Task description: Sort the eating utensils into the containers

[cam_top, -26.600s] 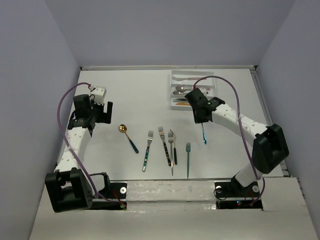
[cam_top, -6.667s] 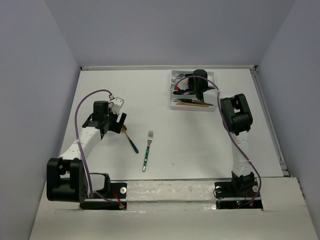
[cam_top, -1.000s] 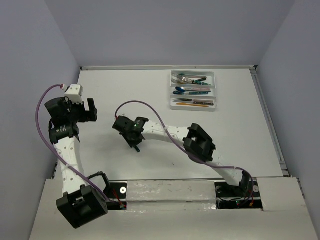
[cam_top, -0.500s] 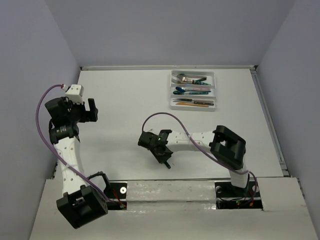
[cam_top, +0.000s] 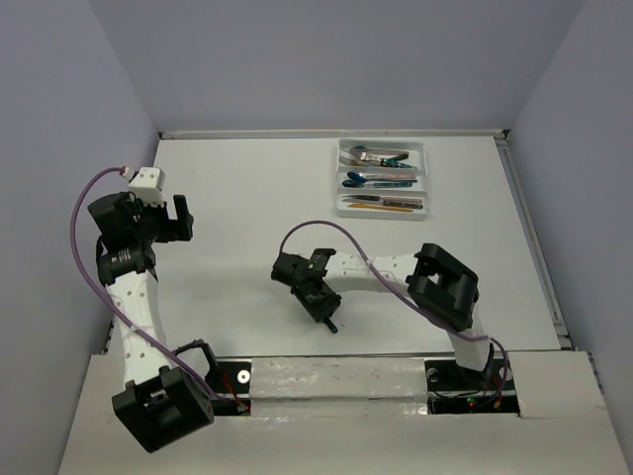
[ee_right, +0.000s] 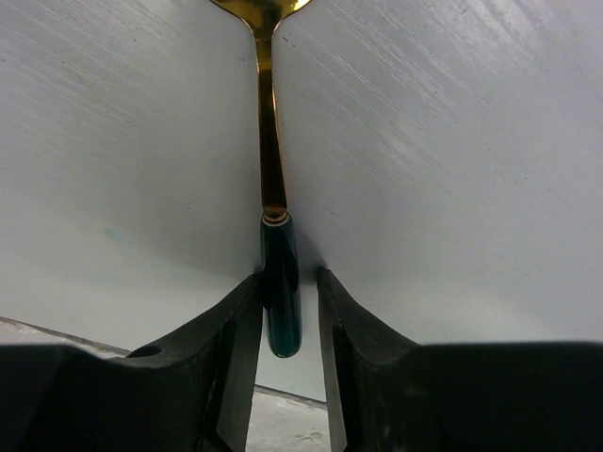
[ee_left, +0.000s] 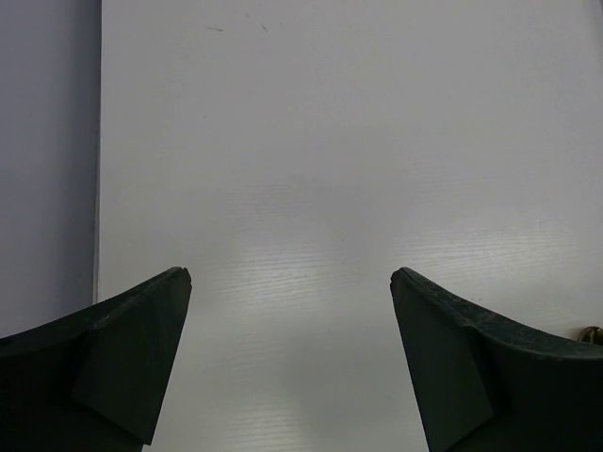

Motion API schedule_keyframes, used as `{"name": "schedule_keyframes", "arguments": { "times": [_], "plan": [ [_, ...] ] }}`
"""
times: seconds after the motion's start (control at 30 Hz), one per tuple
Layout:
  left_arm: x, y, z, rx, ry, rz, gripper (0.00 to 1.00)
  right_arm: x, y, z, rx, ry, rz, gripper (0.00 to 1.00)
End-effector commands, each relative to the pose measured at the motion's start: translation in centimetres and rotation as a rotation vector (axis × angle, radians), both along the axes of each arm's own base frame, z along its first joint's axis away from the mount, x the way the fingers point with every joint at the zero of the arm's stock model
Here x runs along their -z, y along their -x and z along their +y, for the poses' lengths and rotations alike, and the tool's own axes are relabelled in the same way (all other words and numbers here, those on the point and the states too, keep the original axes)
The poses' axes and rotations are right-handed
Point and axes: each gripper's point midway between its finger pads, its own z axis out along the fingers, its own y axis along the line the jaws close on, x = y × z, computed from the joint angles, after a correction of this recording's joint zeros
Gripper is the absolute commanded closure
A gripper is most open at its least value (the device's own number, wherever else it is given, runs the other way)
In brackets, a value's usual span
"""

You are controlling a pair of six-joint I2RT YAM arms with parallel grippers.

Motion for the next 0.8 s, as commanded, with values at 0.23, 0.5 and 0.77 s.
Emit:
{"name": "schedule_keyframes", "arguments": {
  "times": [0.23, 0.5, 0.77],
  "plan": [
    [0.0, 0.0, -0.1, 0.012, 0.001, -0.016, 0.01, 2.2, -5.2, -0.8, -0.121, 0.093, -0.221, 1.0],
    [0.6, -0.2, 0.0, 0.014, 0.01, 0.003, 0.01, -14.3, -20.7, -1.4, -0.402, 0.108, -0.78, 1.0],
    [1.5, -0.8, 0.3, 0.008, 0.025, 0.034, 0.01, -21.1, -34.7, -7.9, -0.575, 0.176, -1.018, 1.0]
  ]
}}
